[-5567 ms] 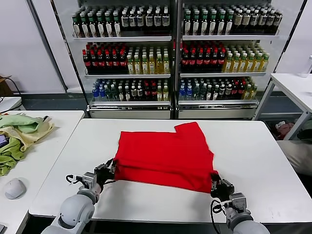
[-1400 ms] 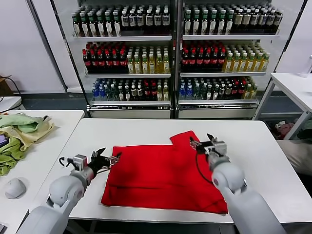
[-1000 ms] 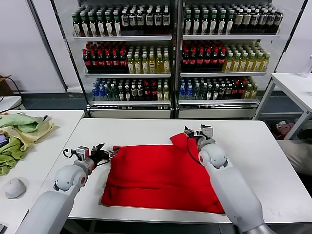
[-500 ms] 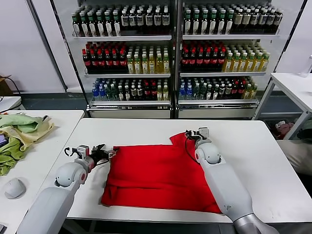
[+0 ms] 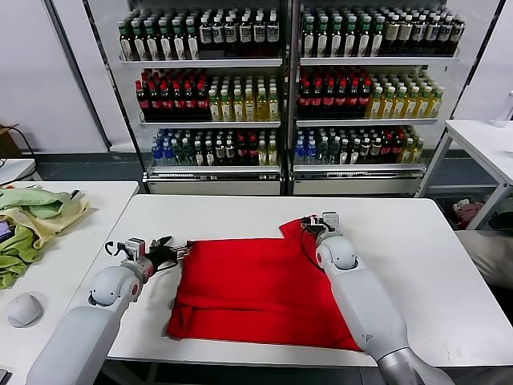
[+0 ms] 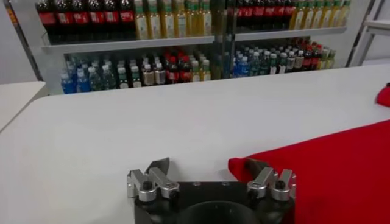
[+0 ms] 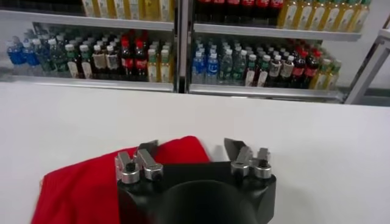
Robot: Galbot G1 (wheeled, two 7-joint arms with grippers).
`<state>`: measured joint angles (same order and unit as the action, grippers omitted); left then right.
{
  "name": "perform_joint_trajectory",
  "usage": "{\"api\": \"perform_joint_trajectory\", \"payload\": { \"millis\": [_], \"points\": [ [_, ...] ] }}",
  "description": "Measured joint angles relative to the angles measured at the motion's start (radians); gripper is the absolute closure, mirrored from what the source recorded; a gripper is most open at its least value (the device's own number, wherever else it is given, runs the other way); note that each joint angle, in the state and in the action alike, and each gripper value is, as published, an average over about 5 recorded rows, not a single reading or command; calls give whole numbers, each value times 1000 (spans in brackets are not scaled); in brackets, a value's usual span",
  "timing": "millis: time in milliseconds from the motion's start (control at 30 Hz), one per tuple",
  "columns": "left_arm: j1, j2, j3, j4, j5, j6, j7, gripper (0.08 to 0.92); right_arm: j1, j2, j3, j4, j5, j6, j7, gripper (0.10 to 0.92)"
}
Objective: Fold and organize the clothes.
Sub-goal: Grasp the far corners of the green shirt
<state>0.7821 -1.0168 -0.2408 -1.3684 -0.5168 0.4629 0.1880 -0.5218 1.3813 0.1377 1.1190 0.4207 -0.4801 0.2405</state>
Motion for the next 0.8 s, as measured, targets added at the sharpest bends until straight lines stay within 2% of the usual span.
{"api": "perform_joint_trajectory", "payload": {
  "millis": [567, 700, 800],
  "points": [
    [12, 5, 8, -5, 13, -20, 33, 744, -19, 1, 17, 5, 13, 24, -15, 888],
    [20, 11, 1, -15, 5, -28, 32, 860, -42, -14, 21, 61, 45, 26, -10, 907],
    [30, 19, -8, -35, -15, -29, 20, 908, -72, -33, 26, 143, 75, 16, 1, 907]
  ]
}}
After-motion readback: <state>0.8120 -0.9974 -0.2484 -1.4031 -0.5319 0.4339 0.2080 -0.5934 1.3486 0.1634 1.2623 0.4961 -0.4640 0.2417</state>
